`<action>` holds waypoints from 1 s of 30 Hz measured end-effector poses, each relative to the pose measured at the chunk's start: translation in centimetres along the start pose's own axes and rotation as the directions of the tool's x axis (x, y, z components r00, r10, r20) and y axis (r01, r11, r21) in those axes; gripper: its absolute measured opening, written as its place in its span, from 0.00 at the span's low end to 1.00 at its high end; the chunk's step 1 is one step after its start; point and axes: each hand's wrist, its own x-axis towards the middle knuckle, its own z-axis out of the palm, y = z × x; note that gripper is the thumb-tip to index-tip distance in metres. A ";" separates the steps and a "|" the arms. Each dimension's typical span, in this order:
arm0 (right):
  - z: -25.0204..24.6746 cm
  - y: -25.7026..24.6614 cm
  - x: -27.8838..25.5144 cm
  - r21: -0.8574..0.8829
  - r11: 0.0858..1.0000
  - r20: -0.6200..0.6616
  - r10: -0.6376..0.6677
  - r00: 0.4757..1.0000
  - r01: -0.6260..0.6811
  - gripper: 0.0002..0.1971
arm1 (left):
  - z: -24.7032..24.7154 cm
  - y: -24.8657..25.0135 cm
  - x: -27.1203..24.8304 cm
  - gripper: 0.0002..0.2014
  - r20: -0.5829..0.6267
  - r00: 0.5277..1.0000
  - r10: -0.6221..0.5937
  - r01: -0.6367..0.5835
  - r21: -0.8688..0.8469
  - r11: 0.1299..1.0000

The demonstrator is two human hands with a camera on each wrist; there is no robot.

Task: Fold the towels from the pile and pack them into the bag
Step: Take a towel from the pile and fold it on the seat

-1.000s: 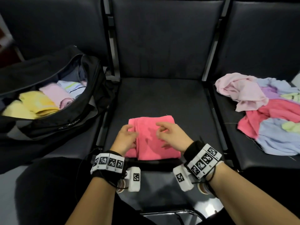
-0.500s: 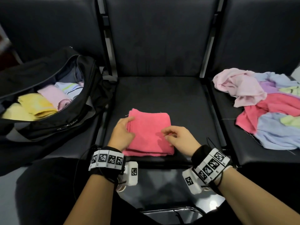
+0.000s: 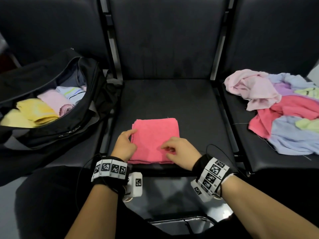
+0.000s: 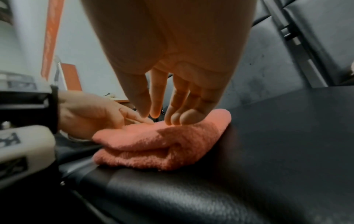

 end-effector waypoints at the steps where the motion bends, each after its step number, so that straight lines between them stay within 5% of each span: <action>1: 0.2 0.0 0.0 -0.022 1.000 -0.001 -0.014 1.000 0.014 0.19 | -0.1 0.0 0.0 0.35 -0.007 1.000 -0.004 0.004 -0.019 1.000; 5: 1.1 0.1 0.1 -0.095 0.995 -0.007 -0.044 0.999 0.043 0.18 | -0.4 -0.2 0.3 0.34 -0.054 0.999 0.005 -0.007 -0.032 0.999; 11: 2.0 1.0 -0.3 -0.368 0.929 0.130 0.008 0.991 0.041 0.27 | 0.0 -0.9 0.1 0.33 -0.071 0.997 0.005 0.009 0.196 0.981; 16: 2.7 1.1 -0.2 -0.450 0.889 0.095 -0.045 0.994 0.083 0.28 | 0.4 0.2 -0.7 0.24 -0.143 0.968 0.205 -0.130 0.410 0.903; 20: 1.9 1.1 0.6 -0.296 0.955 0.045 0.028 0.999 -0.014 0.26 | 2.8 1.9 -2.5 0.15 0.119 0.971 0.208 -0.240 0.524 0.817; 22: 0.8 1.0 0.9 -0.132 0.989 -0.035 0.058 0.998 -0.062 0.21 | 3.8 1.8 -3.0 0.26 0.205 0.969 0.141 -0.240 0.625 0.743; 24: -0.4 1.1 1.0 0.019 0.995 -0.125 0.097 0.987 -0.095 0.18 | 4.0 1.6 -3.0 0.29 0.216 0.964 0.154 -0.262 0.681 0.684; 27: -1.5 1.3 0.7 0.142 0.978 -0.154 0.172 0.973 -0.150 0.19 | 3.9 1.7 -2.7 0.15 0.187 0.952 0.242 -0.303 0.684 0.664; 30: -1.6 1.4 0.1 0.097 0.986 -0.130 0.147 0.980 -0.135 0.21 | 3.8 1.7 -2.5 0.11 0.182 0.936 0.301 -0.344 0.650 0.678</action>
